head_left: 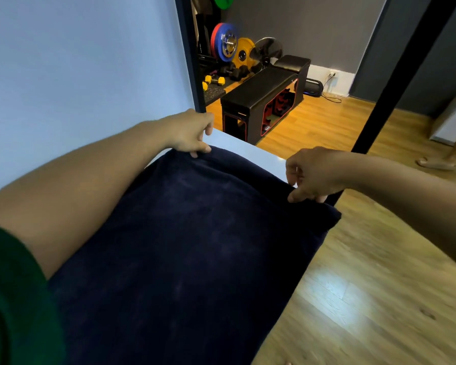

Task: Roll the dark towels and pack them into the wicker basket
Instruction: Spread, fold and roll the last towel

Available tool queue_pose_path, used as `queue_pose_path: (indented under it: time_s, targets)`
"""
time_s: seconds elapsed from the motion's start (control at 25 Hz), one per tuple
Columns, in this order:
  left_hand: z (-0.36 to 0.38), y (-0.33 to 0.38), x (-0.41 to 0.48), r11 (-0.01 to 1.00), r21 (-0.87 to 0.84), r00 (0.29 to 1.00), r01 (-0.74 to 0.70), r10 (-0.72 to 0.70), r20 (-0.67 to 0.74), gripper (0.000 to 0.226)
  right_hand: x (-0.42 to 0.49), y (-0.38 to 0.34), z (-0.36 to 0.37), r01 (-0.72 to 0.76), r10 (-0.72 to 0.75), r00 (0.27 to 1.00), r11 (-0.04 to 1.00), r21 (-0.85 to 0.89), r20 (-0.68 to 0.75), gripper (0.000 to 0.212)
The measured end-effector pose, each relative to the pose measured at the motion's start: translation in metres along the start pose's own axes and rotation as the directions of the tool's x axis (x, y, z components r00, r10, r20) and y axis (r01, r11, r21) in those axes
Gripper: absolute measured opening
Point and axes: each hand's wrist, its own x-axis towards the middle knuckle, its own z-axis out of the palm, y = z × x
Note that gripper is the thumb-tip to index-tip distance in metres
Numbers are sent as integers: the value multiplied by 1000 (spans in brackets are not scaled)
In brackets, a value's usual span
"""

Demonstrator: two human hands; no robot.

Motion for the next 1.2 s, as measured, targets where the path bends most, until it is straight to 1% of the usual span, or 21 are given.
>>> queue_pose_path:
  time_s: [0.04, 0.08, 0.16, 0.2, 0.28, 0.36, 0.44, 0.48, 0.56, 0.68, 0.76, 0.8, 0.88, 0.92, 0.96, 1.0, 1.04, 1.08, 1.12, 1.16, 1.2]
  targets:
    - [-2, 2, 3, 1000, -14, 998, 5, -4, 66, 29, 1, -1, -1, -48, 48, 998, 999, 4, 46, 34]
    - [-4, 5, 6, 999, 43, 994, -25, 21, 111, 36, 0, -2, -3, -72, 73, 994, 997, -16, 79, 37]
    - [-5, 10, 9, 942, 296, 983, -155, 119, 137, 44, -1, -3, -3, -70, 75, 992, 996, -47, 98, 37]
    - [-3, 12, 10, 893, 396, 974, -215, 170, 147, 42, -1, -3, 0, -65, 68, 995, 997, -47, 79, 36]
    - [6, 13, 7, 826, 483, 957, -291, 245, 158, 33, 1, 2, 11, -75, 75, 997, 997, -18, -6, 36]
    - [15, 11, 0, 828, 487, 960, -279, 254, 118, 24, 0, 8, 26, -58, 65, 992, 996, 70, -104, 37]
    - [22, 6, -3, 814, 516, 947, -267, 322, -17, 15, -2, 12, 34, -13, 58, 971, 982, 189, -231, 36]
    - [25, 5, -3, 801, 540, 925, -259, 366, -98, 13, -4, 13, 37, 18, 47, 951, 978, 208, -306, 35]
    - [38, 3, -2, 800, 562, 874, -211, 412, -257, 10, -6, 16, 45, 82, -28, 876, 992, 91, -482, 31]
    - [56, -2, -18, 822, 540, 793, -180, 446, -415, 16, -8, 12, 65, 147, -256, 710, 965, -217, -656, 27]
    - [60, -10, -32, 850, 492, 754, -191, 448, -480, 21, -11, 9, 78, 139, -393, 590, 910, -390, -705, 23]
    - [61, -14, -40, 858, 469, 766, -211, 443, -465, 21, -14, 7, 82, 145, -454, 544, 880, -453, -706, 19]
    - [61, -19, -56, 865, 429, 792, -262, 447, -417, 28, -23, 6, 85, 227, -564, 509, 816, -531, -650, 7]
    - [60, -21, -63, 870, 406, 795, -281, 447, -409, 33, -27, 4, 83, 289, -581, 535, 808, -514, -613, 6]
    - [57, -21, -67, 889, 365, 806, -277, 422, -415, 35, -30, 2, 78, 344, -561, 595, 825, -449, -575, 16]
    - [51, -18, -68, 922, 304, 838, -239, 354, -414, 33, -31, -3, 69, 380, -500, 691, 866, -325, -522, 25]
    - [42, -13, -64, 957, 227, 880, -179, 259, -398, 27, -28, -6, 56, 372, -392, 806, 918, -137, -444, 29]
    - [31, -7, -54, 984, 138, 927, -108, 150, -343, 20, -21, -4, 44, 316, -274, 893, 947, 62, -358, 25]
    - [19, -2, -39, 995, 90, 964, -45, 67, -258, 19, -13, -2, 33, 226, -164, 948, 950, 216, -274, 20]
    - [7, 5, -27, 996, 83, 988, -18, 30, -151, 30, -6, 0, 23, 130, -76, 978, 950, 285, -192, 24]
    - [-2, 9, -15, 996, 83, 999, -28, 31, -37, 45, -1, 3, 17, 55, -20, 992, 959, 279, -127, 36]
